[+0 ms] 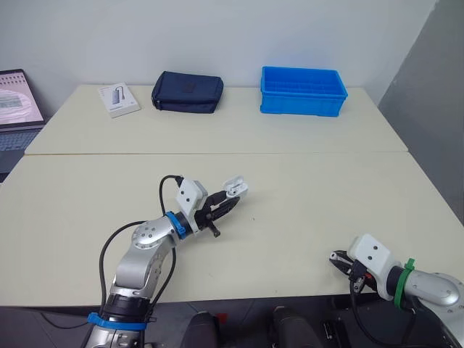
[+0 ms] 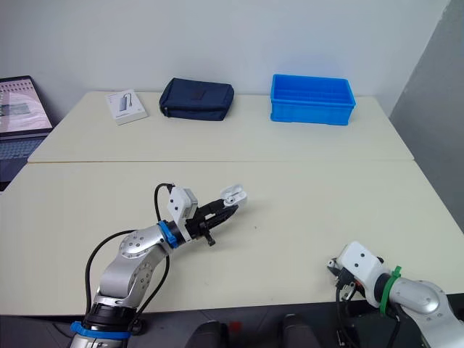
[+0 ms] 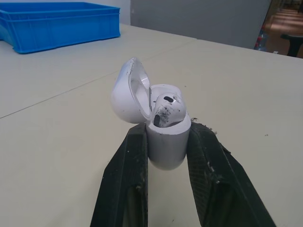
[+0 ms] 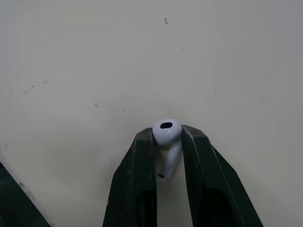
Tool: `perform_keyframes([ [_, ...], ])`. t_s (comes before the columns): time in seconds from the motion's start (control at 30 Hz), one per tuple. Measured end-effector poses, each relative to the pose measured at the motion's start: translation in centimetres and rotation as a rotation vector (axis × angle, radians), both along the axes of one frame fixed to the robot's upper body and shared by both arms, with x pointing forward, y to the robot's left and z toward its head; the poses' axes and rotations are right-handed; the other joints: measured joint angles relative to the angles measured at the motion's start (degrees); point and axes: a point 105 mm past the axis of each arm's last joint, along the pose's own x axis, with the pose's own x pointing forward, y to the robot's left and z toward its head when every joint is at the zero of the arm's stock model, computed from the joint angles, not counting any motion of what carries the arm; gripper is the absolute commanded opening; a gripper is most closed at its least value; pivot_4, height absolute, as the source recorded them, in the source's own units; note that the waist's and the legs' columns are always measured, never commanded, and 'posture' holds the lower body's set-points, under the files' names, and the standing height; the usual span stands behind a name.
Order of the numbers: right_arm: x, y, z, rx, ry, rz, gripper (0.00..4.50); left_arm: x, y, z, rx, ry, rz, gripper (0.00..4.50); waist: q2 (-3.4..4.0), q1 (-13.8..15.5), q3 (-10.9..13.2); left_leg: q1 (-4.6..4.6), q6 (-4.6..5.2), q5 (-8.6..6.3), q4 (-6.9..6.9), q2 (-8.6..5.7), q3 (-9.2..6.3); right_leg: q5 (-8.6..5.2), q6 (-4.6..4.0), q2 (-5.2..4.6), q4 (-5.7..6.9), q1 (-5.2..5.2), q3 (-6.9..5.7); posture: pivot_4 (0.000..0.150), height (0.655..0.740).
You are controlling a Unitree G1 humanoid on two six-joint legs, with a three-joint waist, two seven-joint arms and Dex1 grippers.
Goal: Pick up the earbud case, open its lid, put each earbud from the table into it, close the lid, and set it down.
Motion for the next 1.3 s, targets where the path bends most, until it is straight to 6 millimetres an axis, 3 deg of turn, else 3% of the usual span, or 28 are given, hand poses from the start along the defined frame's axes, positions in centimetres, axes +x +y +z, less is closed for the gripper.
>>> perform_keyframes([
  [0.17,0.4,-0.3,0.7,-0.029,-0.001,0.105,0.4,0.1,0.1,0.0,0.0,0.002,0.01,0.78,0.0,0.0,0.0,0.0,0.0,0.0,0.02,-0.01,0.04,0.01,0.02,0.0,0.0,0.0,0.04,0.15,0.7357],
  [0.3,0.8,-1.4,3.2,-0.117,0.007,0.321,0.4,0.1,0.0,-0.1,-0.002,0.006,0.012,0.78,0.0,0.0,0.0,0.0,0.0,0.0,0.04,-0.01,0.02,0.02,0.02,0.0,-0.02,0.02,0.0,0.15,0.7357],
  [0.43,0.5,-3.1,3.9,-0.22,0.08,0.527,0.4,-0.2,-0.1,-0.4,-0.006,0.019,0.012,0.78,-0.01,0.0,0.0,-0.01,0.01,-0.01,0.02,0.0,0.02,0.01,0.02,0.01,-0.06,0.02,-0.01,0.15,0.7357],
  [0.67,1.0,-7.0,2.7,-0.428,0.182,0.724,0.4,-0.6,-0.2,-0.5,-0.01,0.022,0.024,0.78,0.0,-0.1,0.0,0.02,0.01,0.0,0.04,0.0,0.04,0.01,0.01,0.01,0.0,0.02,0.01,0.15,0.7357],
  [0.83,1.4,-8.6,1.8,-0.491,0.202,0.747,0.4,-0.7,-0.2,-0.4,-0.009,0.019,0.03,0.78,0.02,-0.1,0.0,0.03,0.01,0.0,0.06,0.0,0.08,0.01,0.02,-0.01,0.01,0.02,0.05,0.15,0.7357],
  [1.13,1.5,-8.8,1.4,-0.494,0.196,0.769,0.4,-0.6,-0.1,-0.5,-0.006,0.029,0.038,0.78,0.04,-0.1,0.0,0.05,0.01,0.0,0.14,0.0,0.07,0.02,0.01,0.0,0.07,0.04,0.05,0.15,0.7357],
  [1.3,1.8,-8.6,1.4,-0.489,0.169,0.771,2.09,-0.6,-0.1,-0.5,-0.005,0.029,0.037,0.78,0.04,-0.1,0.0,0.05,0.01,0.0,0.26,0.0,0.06,0.02,0.02,0.0,0.15,0.07,0.05,0.15,0.7357],
])
